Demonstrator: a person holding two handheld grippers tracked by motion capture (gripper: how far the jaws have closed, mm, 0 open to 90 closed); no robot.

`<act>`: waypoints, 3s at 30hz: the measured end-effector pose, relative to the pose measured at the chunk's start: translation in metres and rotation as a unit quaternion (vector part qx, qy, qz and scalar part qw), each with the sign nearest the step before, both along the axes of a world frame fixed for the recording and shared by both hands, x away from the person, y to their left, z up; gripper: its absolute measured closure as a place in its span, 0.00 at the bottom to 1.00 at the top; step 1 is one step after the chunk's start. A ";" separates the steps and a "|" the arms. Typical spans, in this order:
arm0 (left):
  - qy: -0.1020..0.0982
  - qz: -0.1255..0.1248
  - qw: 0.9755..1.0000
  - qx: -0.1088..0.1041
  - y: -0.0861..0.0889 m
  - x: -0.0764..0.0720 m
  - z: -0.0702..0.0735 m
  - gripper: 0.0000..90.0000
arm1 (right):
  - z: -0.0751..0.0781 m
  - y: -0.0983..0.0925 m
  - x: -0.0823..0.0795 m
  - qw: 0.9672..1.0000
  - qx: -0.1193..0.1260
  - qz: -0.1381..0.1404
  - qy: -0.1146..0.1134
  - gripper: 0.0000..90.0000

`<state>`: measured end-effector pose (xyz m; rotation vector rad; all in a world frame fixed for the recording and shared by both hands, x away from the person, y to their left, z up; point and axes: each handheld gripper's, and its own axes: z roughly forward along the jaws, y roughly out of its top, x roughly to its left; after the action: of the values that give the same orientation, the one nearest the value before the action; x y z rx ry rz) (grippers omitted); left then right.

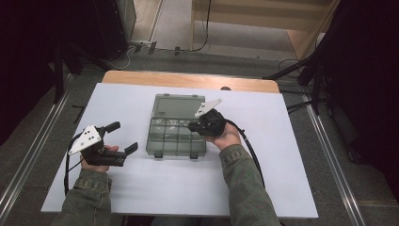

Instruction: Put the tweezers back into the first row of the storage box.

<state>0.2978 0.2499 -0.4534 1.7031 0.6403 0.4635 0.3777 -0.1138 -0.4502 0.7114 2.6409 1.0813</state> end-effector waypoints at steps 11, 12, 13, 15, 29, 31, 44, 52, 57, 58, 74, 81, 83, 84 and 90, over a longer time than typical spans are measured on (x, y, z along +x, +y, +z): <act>0.001 -0.002 1.000 -0.002 0.000 0.001 -0.001 0.00 | -0.013 0.003 0.013 1.000 0.001 -0.015 0.001 0.80; 0.002 -0.002 1.000 -0.003 0.000 0.001 -0.001 0.00 | -0.013 0.003 0.013 1.000 0.001 -0.015 0.001 0.80; 0.003 -0.001 1.000 -0.003 0.000 0.001 -0.001 0.00 | -0.011 0.001 0.011 1.000 0.001 -0.029 0.001 0.66; 0.003 -0.001 1.000 -0.002 0.000 0.001 -0.001 0.00 | -0.010 -0.001 0.011 0.999 -0.001 -0.040 0.003 0.65; 0.002 -0.002 1.000 0.001 -0.002 0.001 -0.001 0.00 | 0.003 -0.029 -0.024 0.993 0.033 -0.110 -0.017 0.12; 0.004 -0.002 1.000 0.000 -0.002 0.001 -0.002 0.00 | 0.002 -0.032 -0.030 0.992 0.032 -0.118 -0.030 0.06; 0.003 0.000 1.000 0.000 -0.001 0.000 -0.001 0.00 | 0.009 -0.059 -0.060 0.981 0.069 -0.177 -0.040 0.00; 0.003 0.000 1.000 -0.001 -0.001 0.000 0.000 0.00 | 0.013 -0.072 -0.078 0.972 0.086 -0.215 -0.049 0.00; 0.003 -0.001 1.000 -0.003 -0.002 0.000 0.000 0.00 | 0.008 -0.085 -0.089 0.967 0.081 -0.237 -0.037 0.00; 0.004 -0.001 1.000 -0.002 -0.002 0.000 -0.001 0.00 | 0.008 -0.085 -0.089 0.967 0.081 -0.237 -0.037 0.00; 0.005 -0.002 1.000 0.002 -0.003 0.000 -0.002 0.00 | -0.002 -0.114 -0.121 0.953 0.120 -0.268 -0.078 0.00; 0.005 -0.003 1.000 0.004 -0.004 0.001 -0.002 0.00 | -0.010 -0.125 -0.132 0.945 0.139 -0.281 -0.094 0.00; 0.006 -0.003 1.000 0.003 -0.004 0.001 -0.002 0.00 | -0.011 -0.127 -0.133 0.944 0.138 -0.286 -0.094 0.00; 0.006 -0.003 1.000 0.003 -0.004 0.001 -0.003 0.00 | -0.010 -0.128 -0.134 0.942 0.140 -0.288 -0.096 0.00; 0.007 -0.006 1.000 0.000 -0.004 0.000 -0.002 0.00 | -0.014 -0.136 -0.144 0.933 0.153 -0.302 -0.123 0.00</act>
<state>0.2976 0.2457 -0.4551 1.7100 0.6399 0.4438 0.2337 -0.2500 -0.4639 1.2493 1.8591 1.2824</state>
